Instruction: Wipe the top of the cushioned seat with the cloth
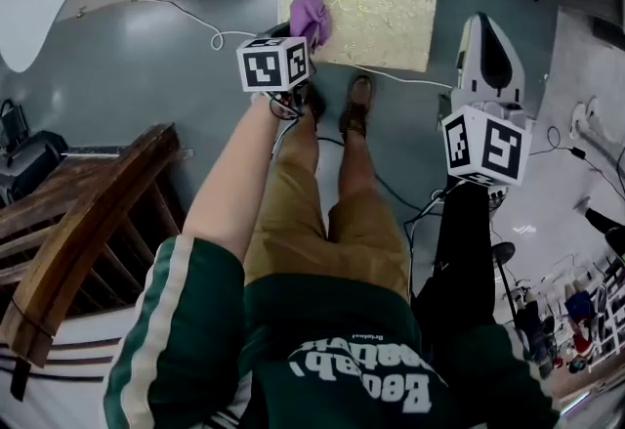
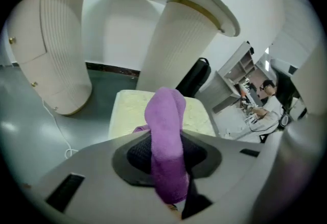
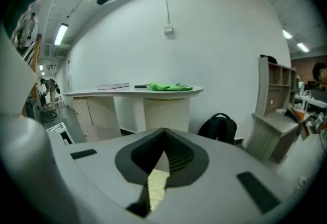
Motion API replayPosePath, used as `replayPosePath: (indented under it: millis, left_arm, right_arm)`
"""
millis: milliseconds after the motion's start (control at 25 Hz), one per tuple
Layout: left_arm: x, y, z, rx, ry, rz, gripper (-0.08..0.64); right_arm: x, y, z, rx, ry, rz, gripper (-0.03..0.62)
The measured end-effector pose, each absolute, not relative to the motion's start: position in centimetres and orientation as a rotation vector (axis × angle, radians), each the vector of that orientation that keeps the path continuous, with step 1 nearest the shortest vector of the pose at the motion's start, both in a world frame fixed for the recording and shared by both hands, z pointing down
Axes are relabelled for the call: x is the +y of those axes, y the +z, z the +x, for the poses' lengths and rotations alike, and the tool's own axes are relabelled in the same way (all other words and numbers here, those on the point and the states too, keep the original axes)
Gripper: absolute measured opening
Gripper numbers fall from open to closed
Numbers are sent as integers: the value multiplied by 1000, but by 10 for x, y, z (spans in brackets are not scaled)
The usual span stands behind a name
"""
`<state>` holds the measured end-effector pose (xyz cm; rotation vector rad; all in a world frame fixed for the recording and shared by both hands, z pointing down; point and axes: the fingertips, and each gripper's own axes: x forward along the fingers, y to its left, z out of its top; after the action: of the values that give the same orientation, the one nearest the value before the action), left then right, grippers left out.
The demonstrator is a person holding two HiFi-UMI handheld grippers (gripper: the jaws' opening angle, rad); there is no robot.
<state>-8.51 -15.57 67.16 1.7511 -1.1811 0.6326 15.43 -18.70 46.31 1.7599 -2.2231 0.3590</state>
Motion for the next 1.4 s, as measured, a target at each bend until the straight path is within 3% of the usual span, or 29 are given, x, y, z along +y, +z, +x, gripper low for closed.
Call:
replayPosePath:
  millis: [320,520,880,1400]
  left_arm:
    - [-103,685,115,-846,518,1806,130]
    - [-80,730,165,-767,664,1745,130]
    - [-84,736,128,-823,665,1744,126]
    - [-96,742,-50,-1066,584,1602,126]
  right_arm:
    - [-158,467,195,-2125,388,1823,8]
    - [-130,468,227,-2068,399,1879,8]
    - [-126,467,217,-2086,398,1887,8]
    - [-159,458,120,-2262,343,1702,8]
